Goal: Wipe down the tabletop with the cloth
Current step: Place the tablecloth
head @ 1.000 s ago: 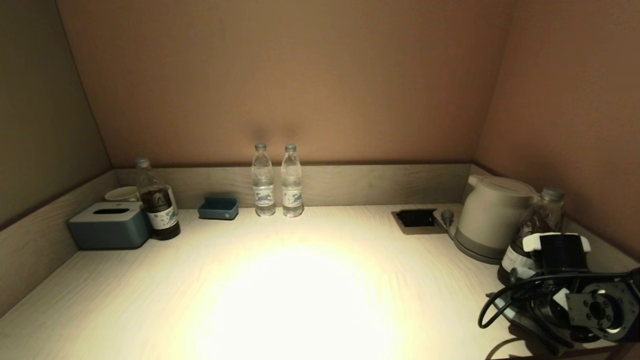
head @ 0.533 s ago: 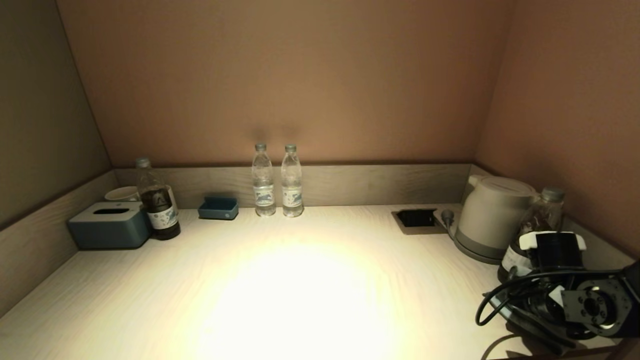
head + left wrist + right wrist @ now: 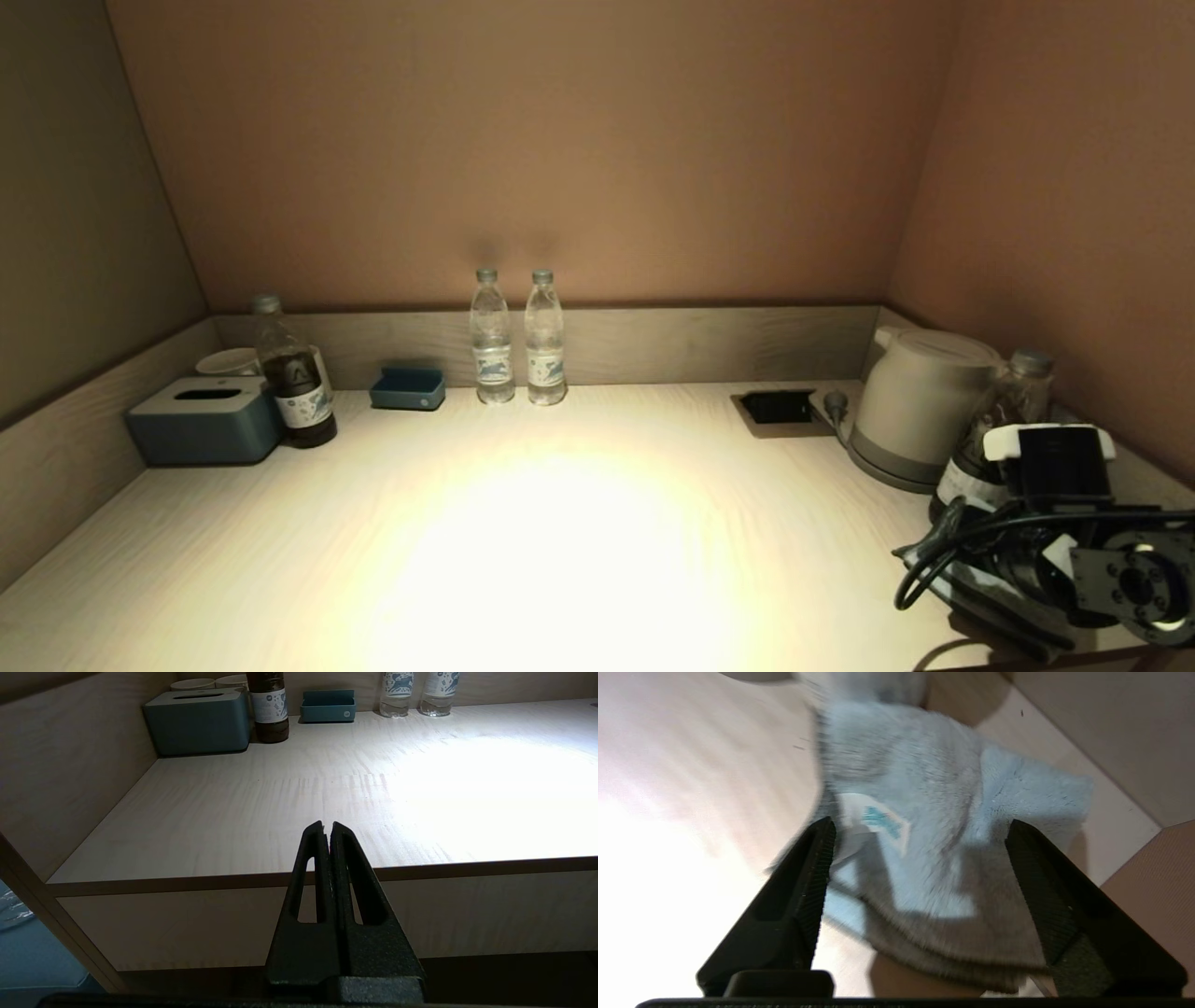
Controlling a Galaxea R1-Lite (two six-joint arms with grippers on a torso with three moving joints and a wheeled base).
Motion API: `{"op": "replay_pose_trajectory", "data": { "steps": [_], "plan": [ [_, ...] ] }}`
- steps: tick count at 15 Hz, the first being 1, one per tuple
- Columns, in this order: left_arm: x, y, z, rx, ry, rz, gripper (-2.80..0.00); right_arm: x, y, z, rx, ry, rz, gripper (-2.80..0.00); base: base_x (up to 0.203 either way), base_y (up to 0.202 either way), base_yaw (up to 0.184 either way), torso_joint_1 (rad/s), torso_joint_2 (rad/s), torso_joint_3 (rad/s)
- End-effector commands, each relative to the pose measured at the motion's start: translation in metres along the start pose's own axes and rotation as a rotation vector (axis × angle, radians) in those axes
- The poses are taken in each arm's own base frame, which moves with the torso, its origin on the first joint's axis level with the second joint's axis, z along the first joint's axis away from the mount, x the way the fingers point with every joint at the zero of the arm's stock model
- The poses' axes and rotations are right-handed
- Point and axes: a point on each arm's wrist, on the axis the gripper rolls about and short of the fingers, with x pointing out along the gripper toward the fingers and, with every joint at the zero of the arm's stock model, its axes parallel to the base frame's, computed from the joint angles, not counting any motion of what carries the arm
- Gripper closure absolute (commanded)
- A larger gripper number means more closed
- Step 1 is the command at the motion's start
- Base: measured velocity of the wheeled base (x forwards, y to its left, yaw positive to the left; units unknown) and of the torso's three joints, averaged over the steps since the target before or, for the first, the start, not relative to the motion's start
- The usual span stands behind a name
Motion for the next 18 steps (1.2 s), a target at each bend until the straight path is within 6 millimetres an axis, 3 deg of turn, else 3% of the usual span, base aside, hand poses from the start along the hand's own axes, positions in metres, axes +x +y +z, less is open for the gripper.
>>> {"op": "replay_pose_trajectory", "data": {
  "steps": [1, 7, 13, 14, 18],
  "plan": [
    [0.000, 0.000, 0.000, 0.000, 0.000, 0.001, 0.00, -0.032, -0.003, 0.010, 0.026, -0.095, 0.064, -2.80, 0.000, 0.000, 0.000, 0.000, 0.00, 0.000],
    [0.000, 0.000, 0.000, 0.000, 0.000, -0.001, 0.00, -0.098, -0.001, -0.001, -0.051, -0.184, 0.263, -2.80, 0.000, 0.000, 0.000, 0.000, 0.00, 0.000],
    [0.000, 0.000, 0.000, 0.000, 0.000, 0.001, 0.00, -0.110, 0.009, -0.020, -0.152, -0.133, 0.417, -2.80, 0.000, 0.000, 0.000, 0.000, 0.00, 0.000],
    [0.000, 0.000, 0.000, 0.000, 0.000, 0.001, 0.00, -0.111, 0.010, -0.019, -0.151, -0.132, 0.434, 0.00, 0.000, 0.000, 0.000, 0.000, 0.00, 0.000],
    [0.000, 0.000, 0.000, 0.000, 0.000, -0.001, 0.00, -0.112, 0.011, -0.019, -0.178, -0.139, 0.448, 0.00, 0.000, 0.000, 0.000, 0.000, 0.00, 0.000]
  ]
}}
